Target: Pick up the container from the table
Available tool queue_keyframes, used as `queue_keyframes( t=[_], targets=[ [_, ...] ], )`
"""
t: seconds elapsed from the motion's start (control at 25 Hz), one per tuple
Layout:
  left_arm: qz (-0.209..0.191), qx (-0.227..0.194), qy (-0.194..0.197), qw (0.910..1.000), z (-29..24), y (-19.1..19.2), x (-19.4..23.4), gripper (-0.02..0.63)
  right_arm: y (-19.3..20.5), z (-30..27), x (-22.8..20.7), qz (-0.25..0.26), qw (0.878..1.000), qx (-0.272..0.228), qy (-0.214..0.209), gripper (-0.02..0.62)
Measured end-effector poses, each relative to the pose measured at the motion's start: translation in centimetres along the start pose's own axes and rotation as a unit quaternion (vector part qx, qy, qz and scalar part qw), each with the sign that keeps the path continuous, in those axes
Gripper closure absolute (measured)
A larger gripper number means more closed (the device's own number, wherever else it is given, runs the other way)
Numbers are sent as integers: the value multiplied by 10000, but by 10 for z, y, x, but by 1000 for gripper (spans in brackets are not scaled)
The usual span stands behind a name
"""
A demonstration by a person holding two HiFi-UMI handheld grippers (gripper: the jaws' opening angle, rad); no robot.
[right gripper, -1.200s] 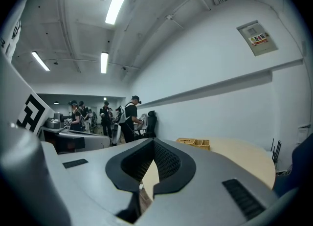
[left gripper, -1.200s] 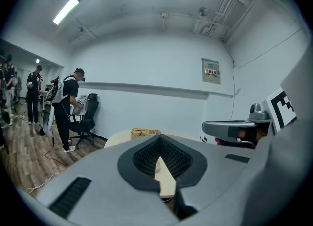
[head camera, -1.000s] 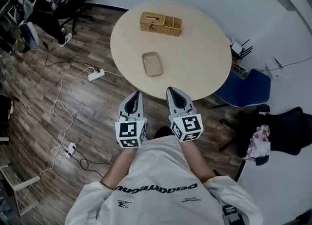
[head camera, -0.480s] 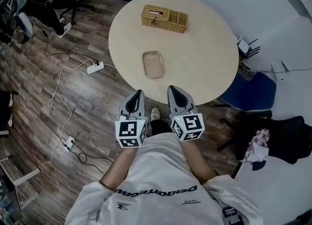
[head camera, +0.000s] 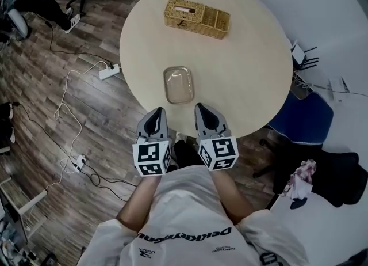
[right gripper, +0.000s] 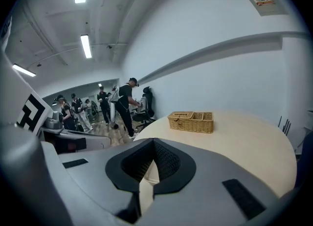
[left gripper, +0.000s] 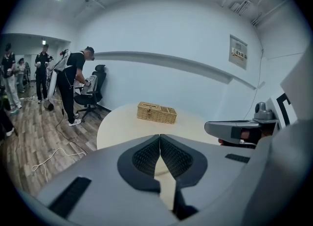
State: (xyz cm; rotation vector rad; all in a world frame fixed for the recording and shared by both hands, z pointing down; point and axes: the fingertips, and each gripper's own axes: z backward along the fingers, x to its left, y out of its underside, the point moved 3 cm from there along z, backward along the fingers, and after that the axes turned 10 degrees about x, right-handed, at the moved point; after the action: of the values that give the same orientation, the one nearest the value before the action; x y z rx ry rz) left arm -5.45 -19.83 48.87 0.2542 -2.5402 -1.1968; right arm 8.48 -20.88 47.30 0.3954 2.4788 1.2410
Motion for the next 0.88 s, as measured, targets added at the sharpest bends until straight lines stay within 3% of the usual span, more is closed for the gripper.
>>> queue_keyframes(
  t=[0.48,0.68,0.88],
  targets=[
    [705,615,-35,9956,-91,27,26,586,32,-81,-38,-304,9973,670,-82,571],
    [798,780,-55,9937,-117,37,34,538,44,-108,-50,-475,9951,863,-114,492],
    [844,918,-135,9921,-139,45,44,538,54,-132,-64,-543,9930,1050,7,468]
  ],
)
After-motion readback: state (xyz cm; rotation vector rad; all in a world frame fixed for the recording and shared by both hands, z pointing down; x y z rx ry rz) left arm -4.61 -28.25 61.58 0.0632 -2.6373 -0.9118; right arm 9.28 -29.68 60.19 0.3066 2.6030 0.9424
